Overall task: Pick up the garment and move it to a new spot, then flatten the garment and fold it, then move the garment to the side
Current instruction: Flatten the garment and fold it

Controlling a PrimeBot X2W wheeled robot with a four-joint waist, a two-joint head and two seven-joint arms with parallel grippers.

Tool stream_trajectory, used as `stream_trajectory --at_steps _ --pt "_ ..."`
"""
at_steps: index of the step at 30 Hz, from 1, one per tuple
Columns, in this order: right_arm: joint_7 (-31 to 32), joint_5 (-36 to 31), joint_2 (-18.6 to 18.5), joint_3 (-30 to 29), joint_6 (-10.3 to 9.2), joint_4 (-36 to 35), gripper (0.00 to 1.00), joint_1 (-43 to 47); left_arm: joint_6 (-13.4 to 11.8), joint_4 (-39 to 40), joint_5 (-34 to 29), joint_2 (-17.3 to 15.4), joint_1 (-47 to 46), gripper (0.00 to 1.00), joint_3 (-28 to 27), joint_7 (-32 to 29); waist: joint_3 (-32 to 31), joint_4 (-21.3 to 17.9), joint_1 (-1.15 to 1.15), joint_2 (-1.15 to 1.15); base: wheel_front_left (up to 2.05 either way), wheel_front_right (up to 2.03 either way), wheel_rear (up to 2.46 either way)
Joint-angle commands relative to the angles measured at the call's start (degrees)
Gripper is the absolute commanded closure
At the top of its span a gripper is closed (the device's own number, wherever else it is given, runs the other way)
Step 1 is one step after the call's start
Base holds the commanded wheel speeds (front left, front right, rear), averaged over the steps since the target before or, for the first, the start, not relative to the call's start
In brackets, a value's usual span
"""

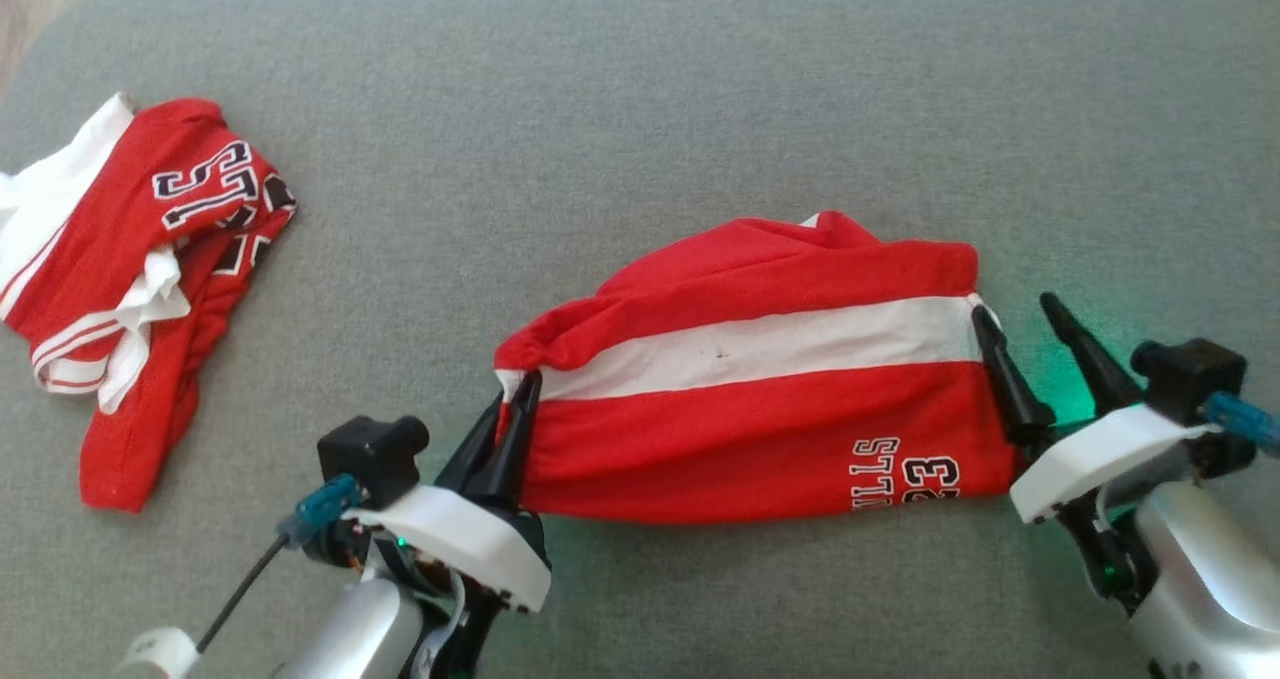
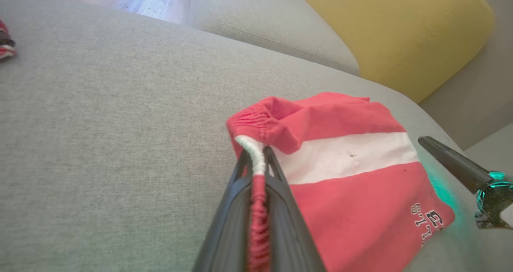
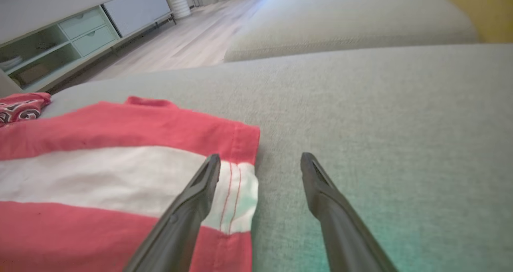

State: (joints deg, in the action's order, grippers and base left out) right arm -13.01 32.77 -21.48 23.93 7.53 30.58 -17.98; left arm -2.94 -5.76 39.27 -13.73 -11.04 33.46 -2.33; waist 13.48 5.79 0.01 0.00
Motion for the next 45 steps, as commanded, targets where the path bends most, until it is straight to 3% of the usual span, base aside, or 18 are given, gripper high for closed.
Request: stream_trajectory --at_steps 1,8,14,17,18,20,23,32,41,45 --pt "0.01 1.17 -0.97 1.55 -0.04 0.02 0.0 -1.34 0.35 1.38 -0.39 -0.34 -2.99 1.0 -2.11 0.76 0.32 0.24 -0.01 0.0 0.0 0.0 0.0" --pt "-0.39 5.19 0.36 6.3 -0.04 7.5 0.0 -5.21 0.54 0.39 -0.31 0.06 -3.63 1.0 -2.01 1.55 1.48 0.22 -0.01 0.0 0.0 0.0 0.0" --pt "-0.21 8.72 0.78 12.78 -0.04 8.87 0.02 -6.45 0.59 -0.58 -0.29 0.41 -4.45 1.0 -1.82 1.78 1.51 0.2 -0.01 0.0 0.0 0.0 0.0" --pt "0.67 10.67 0.07 16.23 -0.04 8.51 0.3 -6.48 0.54 -0.79 -0.18 0.41 -4.44 1.0 -1.8 1.89 1.19 -0.06 -0.01 0.0 0.0 0.0 0.0" --pt "0.84 11.16 -0.26 17.19 -0.04 8.52 0.53 -6.52 0.52 -0.86 -0.16 0.37 -4.41 1.0 -1.8 1.92 1.09 -0.14 -0.01 0.0 0.0 0.0 0.0" --pt "0.57 11.84 -0.91 18.56 -0.04 8.83 0.76 -6.87 0.49 -1.02 -0.16 0.28 -4.39 1.0 -1.81 2.04 0.86 -0.27 -0.01 0.0 0.0 0.0 0.0" --pt "-0.27 12.15 -1.39 19.65 -0.04 9.74 0.96 -7.51 0.36 -1.24 -0.27 0.08 -4.3 1.0 -1.89 2.45 0.36 -0.56 -0.01 0.0 0.0 0.0 0.0" --pt "-1.9 9.65 -3.09 17.92 -0.04 10.3 1.0 -8.44 0.58 -0.48 -0.87 -0.04 -4.48 1.0 -2.16 5.04 -2.3 -1.42 -0.01 0.0 0.0 0.0 0.0" --pt "-1.97 4.05 -6.62 2.41 -0.04 0.07 1.0 -6.47 3.52 3.48 -0.48 -0.67 -8.08 1.0 -4.42 9.87 -7.68 -5.62 -0.01 0.0 0.0 0.0 0.0" --pt "-1.97 2.73 -7.64 -3.17 -0.04 -4.65 1.0 -6.48 5.26 4.69 0.65 -1.19 -11.82 1.0 -5.16 8.74 -9.52 -7.83 -0.01 0.0 0.0 0.0 0.0"
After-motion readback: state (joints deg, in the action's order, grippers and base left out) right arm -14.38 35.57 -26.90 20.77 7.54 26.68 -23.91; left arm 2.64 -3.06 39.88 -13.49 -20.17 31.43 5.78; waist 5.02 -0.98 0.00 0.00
